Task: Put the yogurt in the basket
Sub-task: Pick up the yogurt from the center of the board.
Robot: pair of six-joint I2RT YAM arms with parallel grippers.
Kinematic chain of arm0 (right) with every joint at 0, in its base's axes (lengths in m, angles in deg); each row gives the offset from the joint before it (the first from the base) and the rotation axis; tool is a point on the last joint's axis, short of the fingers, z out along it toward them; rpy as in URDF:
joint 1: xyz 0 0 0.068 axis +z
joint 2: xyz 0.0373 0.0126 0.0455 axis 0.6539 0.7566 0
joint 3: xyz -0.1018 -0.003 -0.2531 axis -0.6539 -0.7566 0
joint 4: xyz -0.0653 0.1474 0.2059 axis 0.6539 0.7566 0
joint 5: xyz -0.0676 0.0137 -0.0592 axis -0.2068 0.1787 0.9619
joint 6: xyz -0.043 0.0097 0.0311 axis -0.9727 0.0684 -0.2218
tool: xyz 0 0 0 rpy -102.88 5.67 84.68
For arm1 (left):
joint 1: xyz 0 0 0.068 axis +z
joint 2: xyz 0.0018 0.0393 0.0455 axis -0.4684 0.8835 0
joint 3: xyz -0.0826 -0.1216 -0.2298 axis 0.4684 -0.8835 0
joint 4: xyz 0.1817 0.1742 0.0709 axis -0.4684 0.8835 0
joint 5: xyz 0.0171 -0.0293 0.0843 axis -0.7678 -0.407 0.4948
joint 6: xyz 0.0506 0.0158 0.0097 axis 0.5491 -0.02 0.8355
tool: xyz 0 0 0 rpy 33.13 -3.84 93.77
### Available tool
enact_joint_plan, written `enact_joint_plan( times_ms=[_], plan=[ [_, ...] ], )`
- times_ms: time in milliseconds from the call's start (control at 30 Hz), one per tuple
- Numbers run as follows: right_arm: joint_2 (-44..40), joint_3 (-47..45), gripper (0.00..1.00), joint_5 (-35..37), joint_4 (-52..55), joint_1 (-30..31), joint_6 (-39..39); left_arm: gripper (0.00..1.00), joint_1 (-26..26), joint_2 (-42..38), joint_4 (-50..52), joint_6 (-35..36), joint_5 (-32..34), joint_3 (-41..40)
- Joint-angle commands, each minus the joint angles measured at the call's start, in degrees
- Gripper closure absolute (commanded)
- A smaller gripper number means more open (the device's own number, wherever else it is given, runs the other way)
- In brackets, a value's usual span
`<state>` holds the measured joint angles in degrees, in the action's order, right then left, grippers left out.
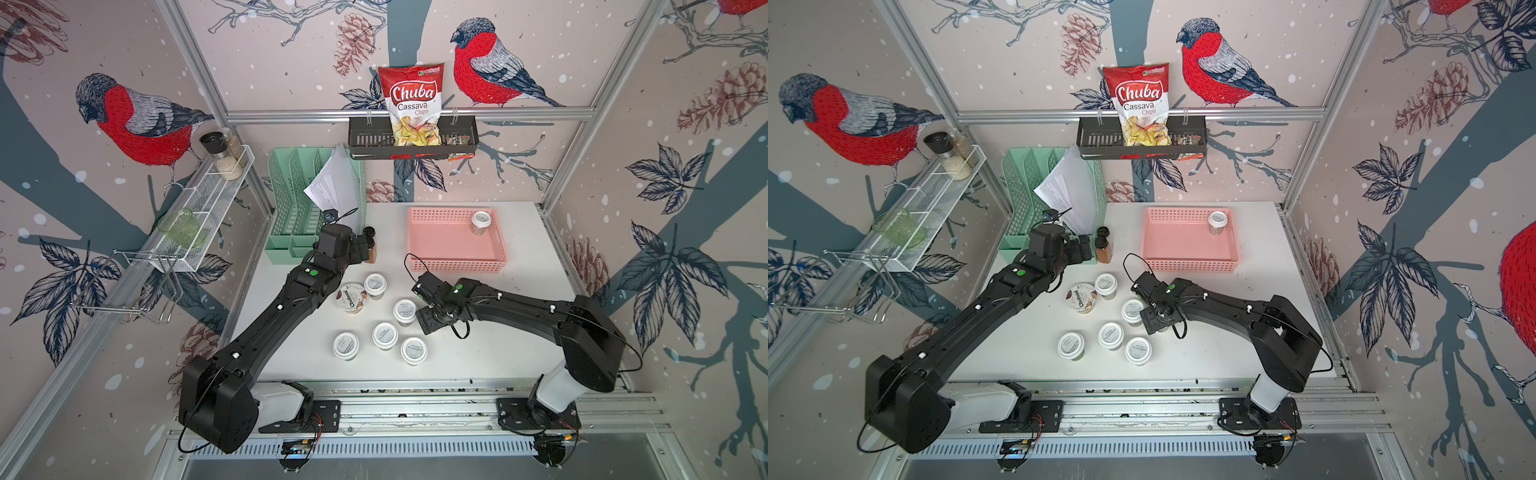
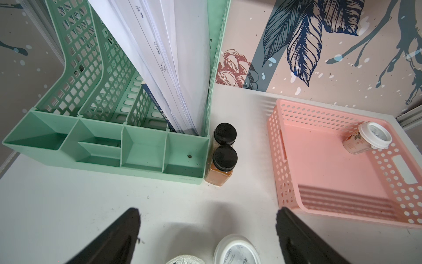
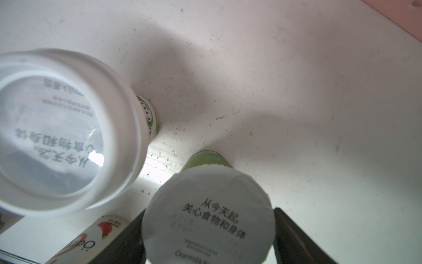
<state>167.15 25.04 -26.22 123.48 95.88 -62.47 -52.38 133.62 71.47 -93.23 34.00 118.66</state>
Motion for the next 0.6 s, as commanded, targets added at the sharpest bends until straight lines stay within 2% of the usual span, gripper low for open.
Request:
enact_joint_plan(
  times_ms=[0, 267, 433, 567],
  plan=[
    [-0.84, 0.28, 0.18, 1.01, 0.56, -0.42, -0.63, 0.04, -0.10, -0.22, -0.51, 0.82, 0.20, -0.06],
    [-0.70, -0.23, 0.18, 0.09, 0.05, -0.70, -0.80, 0.04, -0.08, -0.61, -0.60, 0.97, 0.11, -0.07],
    [0.08, -0.68, 0.12, 0.11, -0.40, -0.61, -0.60, 0.04, -0.09, -0.85, -0.70, 0.99, 0.07, -0.15],
    [0.46, -0.95, 0.13, 0.55, -0.46, -0.47, -0.81, 0.04, -0.14, -0.85, -0.83, 1.16, 0.06, -0.24]
  ],
)
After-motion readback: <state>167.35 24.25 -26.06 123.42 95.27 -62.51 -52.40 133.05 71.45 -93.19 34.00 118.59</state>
